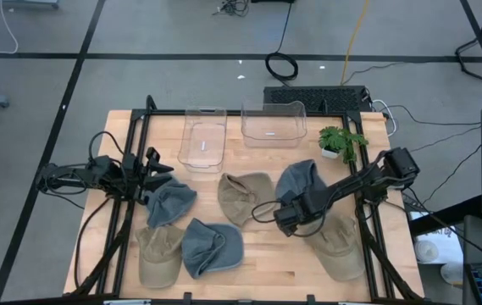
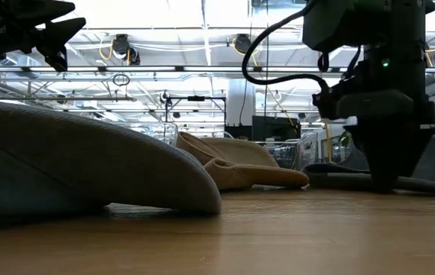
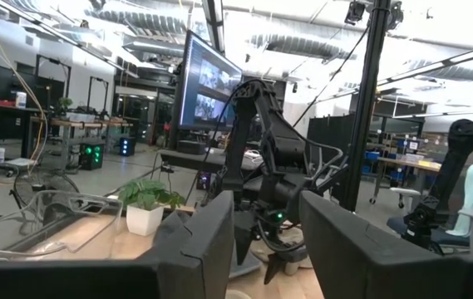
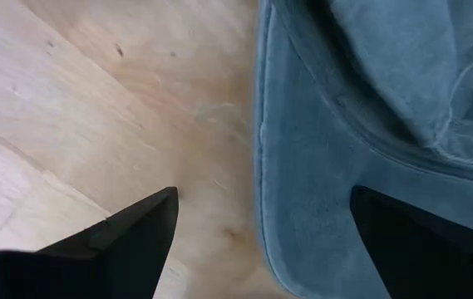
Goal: Pick & Place hat
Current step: Put the top right blue cap into the right transparent bin
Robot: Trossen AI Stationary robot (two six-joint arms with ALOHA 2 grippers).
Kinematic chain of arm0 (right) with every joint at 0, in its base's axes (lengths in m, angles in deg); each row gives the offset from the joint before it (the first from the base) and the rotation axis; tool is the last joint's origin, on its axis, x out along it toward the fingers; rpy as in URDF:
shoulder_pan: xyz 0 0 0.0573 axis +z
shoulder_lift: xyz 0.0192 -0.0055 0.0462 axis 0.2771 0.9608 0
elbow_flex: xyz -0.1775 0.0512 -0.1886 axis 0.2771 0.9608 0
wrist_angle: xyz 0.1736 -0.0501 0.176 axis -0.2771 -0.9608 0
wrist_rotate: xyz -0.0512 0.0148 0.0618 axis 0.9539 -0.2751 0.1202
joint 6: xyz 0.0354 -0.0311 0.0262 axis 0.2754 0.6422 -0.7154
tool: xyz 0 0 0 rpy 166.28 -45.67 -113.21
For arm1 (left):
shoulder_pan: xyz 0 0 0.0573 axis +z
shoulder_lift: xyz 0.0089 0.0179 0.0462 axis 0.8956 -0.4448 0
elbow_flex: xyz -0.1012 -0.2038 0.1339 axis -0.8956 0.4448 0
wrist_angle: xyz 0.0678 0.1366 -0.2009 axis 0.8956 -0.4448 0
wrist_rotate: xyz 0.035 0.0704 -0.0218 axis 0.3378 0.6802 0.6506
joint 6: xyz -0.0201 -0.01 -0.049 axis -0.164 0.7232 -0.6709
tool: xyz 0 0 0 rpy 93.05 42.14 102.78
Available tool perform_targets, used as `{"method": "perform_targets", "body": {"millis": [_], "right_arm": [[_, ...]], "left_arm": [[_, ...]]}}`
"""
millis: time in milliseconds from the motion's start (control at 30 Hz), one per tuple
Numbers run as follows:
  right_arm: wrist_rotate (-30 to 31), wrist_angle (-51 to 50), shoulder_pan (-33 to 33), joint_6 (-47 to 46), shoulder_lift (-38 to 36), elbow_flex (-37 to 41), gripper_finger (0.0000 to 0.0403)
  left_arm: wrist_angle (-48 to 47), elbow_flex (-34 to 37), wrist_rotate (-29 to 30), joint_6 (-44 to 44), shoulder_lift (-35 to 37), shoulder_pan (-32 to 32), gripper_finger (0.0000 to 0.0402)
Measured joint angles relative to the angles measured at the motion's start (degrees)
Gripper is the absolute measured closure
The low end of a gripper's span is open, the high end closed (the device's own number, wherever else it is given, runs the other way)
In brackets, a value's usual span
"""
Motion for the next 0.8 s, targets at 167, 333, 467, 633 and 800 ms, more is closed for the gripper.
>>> {"method": "perform_targets", "body": {"millis": [167, 333, 467, 633, 800], "right_arm": [[0.25, -2.33, -0.06, 0.2, -0.75, -0.5, 0.0058], [4.34, -8.02, -0.04, 1.25, -0.79, -3.36, 0.0058], [7.22, -9.13, -0.04, 2.26, -0.81, -5.27, 0.0058], [7.62, -9.55, -0.04, 3.16, -0.02, -5.67, 0.0058], [7.72, -13.79, 0.35, 3.38, 3.77, -9.34, 0.0058]], "left_arm": [[0.01, 0.01, 0.0, -0.01, 0.01, 0.02, 0.0257], [0.01, -0.01, 0.0, -0.02, 0.01, 0.02, 0.0265], [0.01, 0.01, 0.0, -0.01, 0.0, 0.02, 0.0261], [-0.02, -0.01, 0.0, 0.0, 0.01, 0.01, 0.0253], [-0.01, 0.01, 0.0, -0.01, 0.0, 0.02, 0.0257]]}}
